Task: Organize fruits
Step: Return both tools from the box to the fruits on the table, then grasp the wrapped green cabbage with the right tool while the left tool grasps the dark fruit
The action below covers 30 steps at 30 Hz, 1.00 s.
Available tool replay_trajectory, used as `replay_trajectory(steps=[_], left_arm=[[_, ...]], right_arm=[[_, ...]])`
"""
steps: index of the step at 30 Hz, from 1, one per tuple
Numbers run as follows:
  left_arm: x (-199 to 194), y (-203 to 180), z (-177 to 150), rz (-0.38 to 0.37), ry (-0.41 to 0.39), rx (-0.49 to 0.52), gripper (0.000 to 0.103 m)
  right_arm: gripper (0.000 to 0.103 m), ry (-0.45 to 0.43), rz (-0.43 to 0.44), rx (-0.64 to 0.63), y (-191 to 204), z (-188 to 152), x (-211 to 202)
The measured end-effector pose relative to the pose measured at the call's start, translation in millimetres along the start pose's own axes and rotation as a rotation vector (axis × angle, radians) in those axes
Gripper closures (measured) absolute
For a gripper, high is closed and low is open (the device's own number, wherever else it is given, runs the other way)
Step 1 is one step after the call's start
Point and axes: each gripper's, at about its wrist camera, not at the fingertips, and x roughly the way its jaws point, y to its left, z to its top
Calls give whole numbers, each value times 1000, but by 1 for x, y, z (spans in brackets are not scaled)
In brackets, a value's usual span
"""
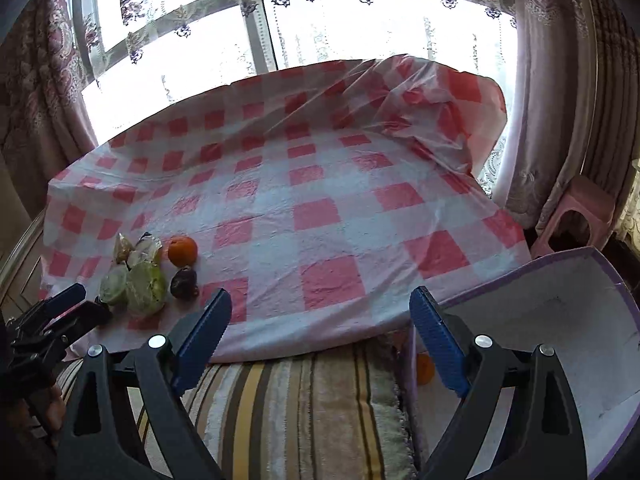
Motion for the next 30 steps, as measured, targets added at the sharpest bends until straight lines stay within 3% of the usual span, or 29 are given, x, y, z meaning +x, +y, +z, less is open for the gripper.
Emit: replay_trajectory(steps=[3,11,17,23,30], left_arm=[[-3,19,-4,6,19,-38,16],[-3,67,-11,63,67,-147,19],[8,100,-22,81,142,-242,33],[14,109,-26,99,168,-264,34],[23,115,-26,106,185,-274,46]], right_arm=[[15,4,20,-75,33,-4,5],[15,28,56,-237,98,-13,22],[15,29,65,-324,134,-16,35],[15,20,51,-431,166,-18,49],[15,46,41,-503,188,-19,70]])
